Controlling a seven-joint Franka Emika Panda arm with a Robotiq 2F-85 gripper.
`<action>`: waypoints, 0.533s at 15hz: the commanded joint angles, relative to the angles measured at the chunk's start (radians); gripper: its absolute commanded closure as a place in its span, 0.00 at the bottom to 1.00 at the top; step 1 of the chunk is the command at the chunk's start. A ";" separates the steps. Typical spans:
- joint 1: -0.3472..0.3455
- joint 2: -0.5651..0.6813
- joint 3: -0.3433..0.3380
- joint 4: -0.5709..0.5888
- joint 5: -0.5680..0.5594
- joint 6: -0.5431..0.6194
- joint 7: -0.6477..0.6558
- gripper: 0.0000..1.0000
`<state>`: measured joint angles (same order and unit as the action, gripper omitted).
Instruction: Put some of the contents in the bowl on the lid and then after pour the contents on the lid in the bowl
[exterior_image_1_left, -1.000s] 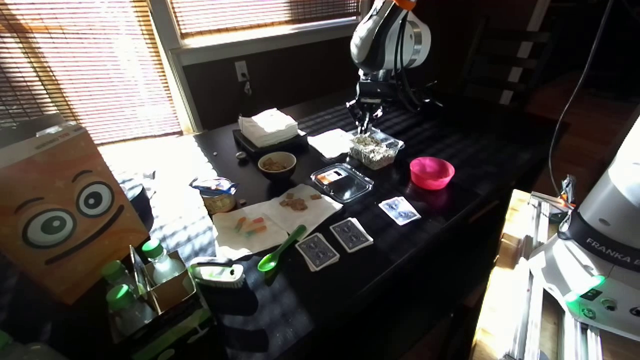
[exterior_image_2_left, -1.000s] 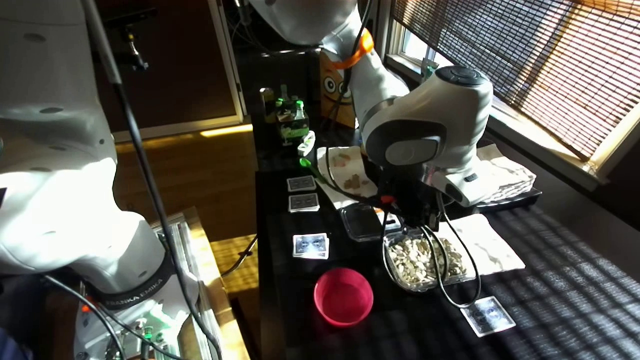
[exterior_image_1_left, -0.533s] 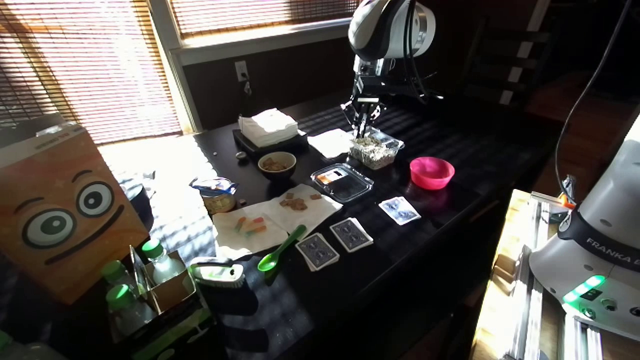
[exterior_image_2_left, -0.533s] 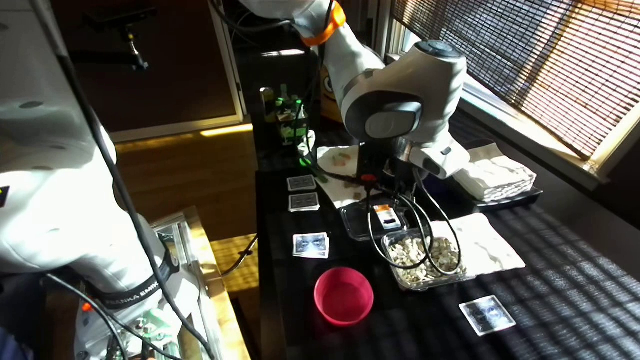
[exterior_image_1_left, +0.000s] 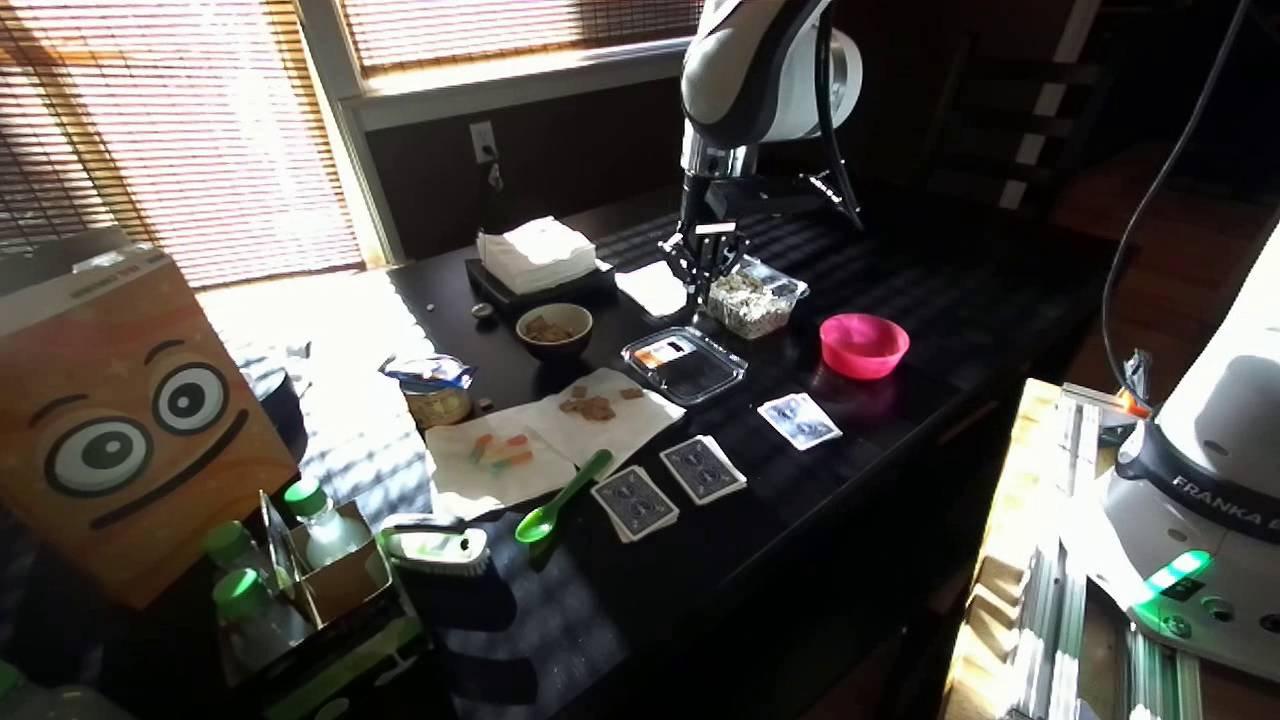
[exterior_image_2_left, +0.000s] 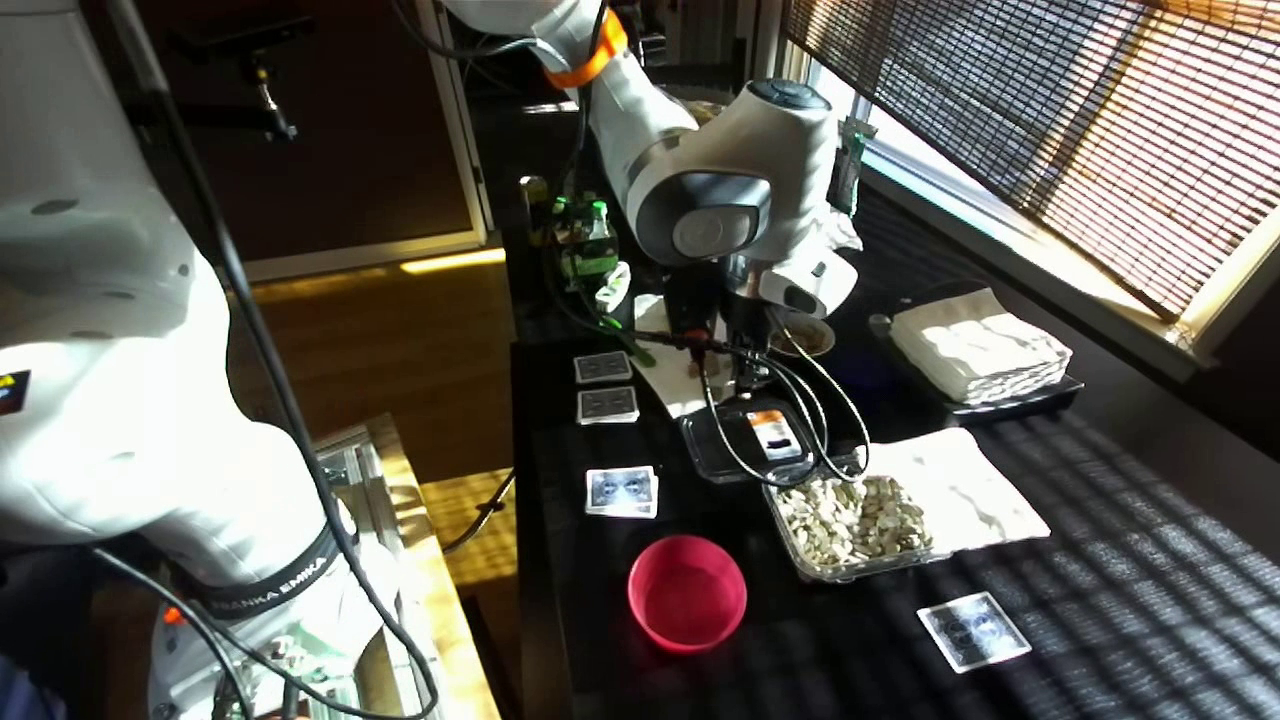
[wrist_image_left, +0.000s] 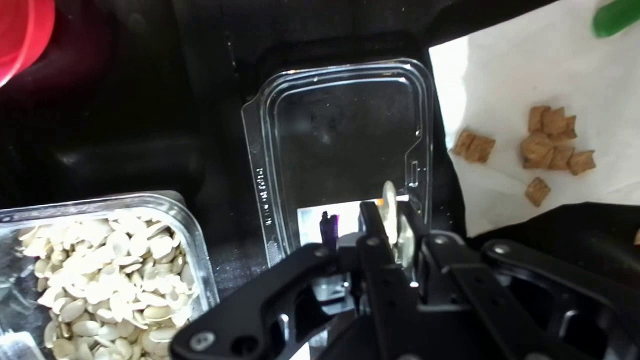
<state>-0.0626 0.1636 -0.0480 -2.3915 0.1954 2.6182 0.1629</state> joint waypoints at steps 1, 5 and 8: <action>0.013 0.020 0.026 -0.033 0.011 0.062 -0.064 0.97; 0.018 0.078 0.035 -0.026 -0.007 0.092 -0.077 0.97; 0.023 0.129 0.028 -0.003 -0.030 0.114 -0.068 0.97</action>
<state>-0.0479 0.2434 -0.0133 -2.4187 0.1928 2.6986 0.1009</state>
